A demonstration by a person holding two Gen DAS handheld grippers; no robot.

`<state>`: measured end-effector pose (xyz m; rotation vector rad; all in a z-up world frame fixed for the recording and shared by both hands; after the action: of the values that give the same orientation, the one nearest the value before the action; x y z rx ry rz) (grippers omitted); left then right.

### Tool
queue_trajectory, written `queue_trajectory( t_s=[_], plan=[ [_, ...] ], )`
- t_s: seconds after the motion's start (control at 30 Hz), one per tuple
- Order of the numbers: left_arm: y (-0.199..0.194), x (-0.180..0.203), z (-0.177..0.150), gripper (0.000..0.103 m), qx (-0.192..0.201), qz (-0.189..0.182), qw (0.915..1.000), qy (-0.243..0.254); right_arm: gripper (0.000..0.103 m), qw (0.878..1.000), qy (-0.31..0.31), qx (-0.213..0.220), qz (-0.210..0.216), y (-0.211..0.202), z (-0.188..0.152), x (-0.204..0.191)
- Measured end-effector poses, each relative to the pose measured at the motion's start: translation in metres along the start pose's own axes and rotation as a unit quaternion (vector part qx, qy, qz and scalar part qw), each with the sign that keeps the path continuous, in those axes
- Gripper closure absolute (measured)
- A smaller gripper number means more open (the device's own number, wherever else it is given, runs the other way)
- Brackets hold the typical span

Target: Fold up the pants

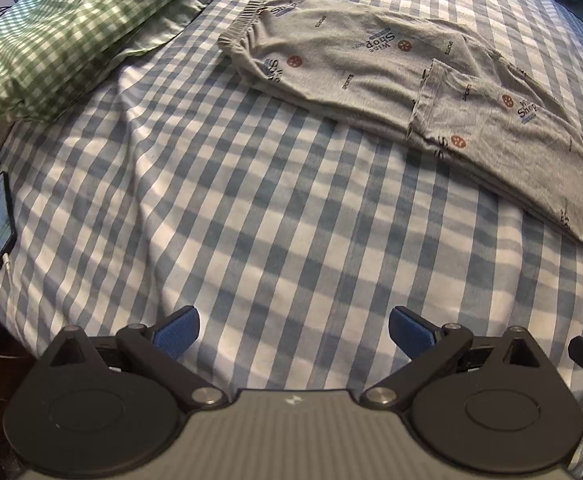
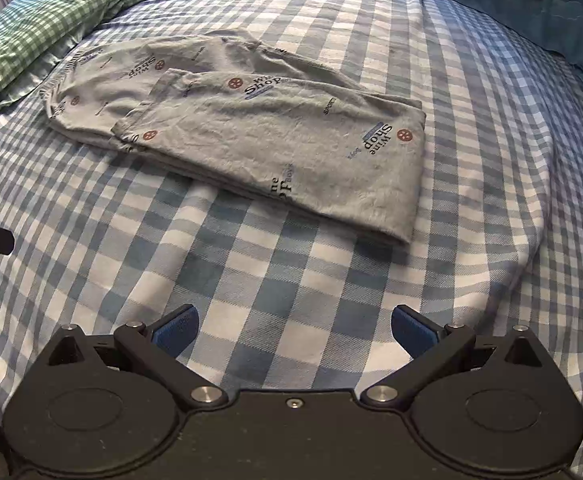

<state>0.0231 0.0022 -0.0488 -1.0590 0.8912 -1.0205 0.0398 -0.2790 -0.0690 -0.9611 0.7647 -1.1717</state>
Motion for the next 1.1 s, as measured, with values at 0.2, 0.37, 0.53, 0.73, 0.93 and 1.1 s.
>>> queue_trajectory(
  t_s=[0.2, 0.37, 0.53, 0.73, 0.93, 1.1],
  plan=[
    [-0.005, -0.034, -0.028, 0.0, -0.018, 0.012, 0.9989, -0.041, 0.001, 0.999, -0.004, -0.02, 0.036, -0.001, -0.022, -0.018],
    [0.005, -0.069, -0.012, 0.0, -0.011, 0.015, 0.9966, -0.08, 0.001, 1.0, -0.006, -0.016, 0.019, -0.004, -0.019, -0.025],
    [0.028, -0.107, 0.031, 0.0, 0.026, -0.022, 0.993, -0.113, 0.001, 0.999, 0.006, -0.039, 0.003, 0.008, -0.012, -0.041],
    [0.065, -0.143, 0.098, 0.0, 0.084, -0.084, 0.9857, -0.12, 0.001, 0.999, -0.017, -0.045, -0.019, 0.013, 0.019, -0.085],
    [0.093, -0.155, 0.147, 0.0, 0.102, -0.109, 0.9812, -0.122, 0.001, 0.997, -0.038, -0.066, -0.009, 0.03, 0.054, -0.123],
    [0.113, -0.16, 0.161, 0.0, 0.11, -0.141, 0.9755, -0.129, 0.001, 0.993, -0.092, -0.071, -0.006, 0.051, 0.086, -0.145]
  ],
)
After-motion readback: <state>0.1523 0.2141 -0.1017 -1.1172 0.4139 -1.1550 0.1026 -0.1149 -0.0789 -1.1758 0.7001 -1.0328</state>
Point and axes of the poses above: each gripper's, at about its wrist camera, not at the fingertips, and y roughly the way its jaws point, x to its right, z to its top, the point moved 1 cm from there along y, roughly the way its jaws point, and after that the axes turned 5 degrees about x, right-handed, at the moved point
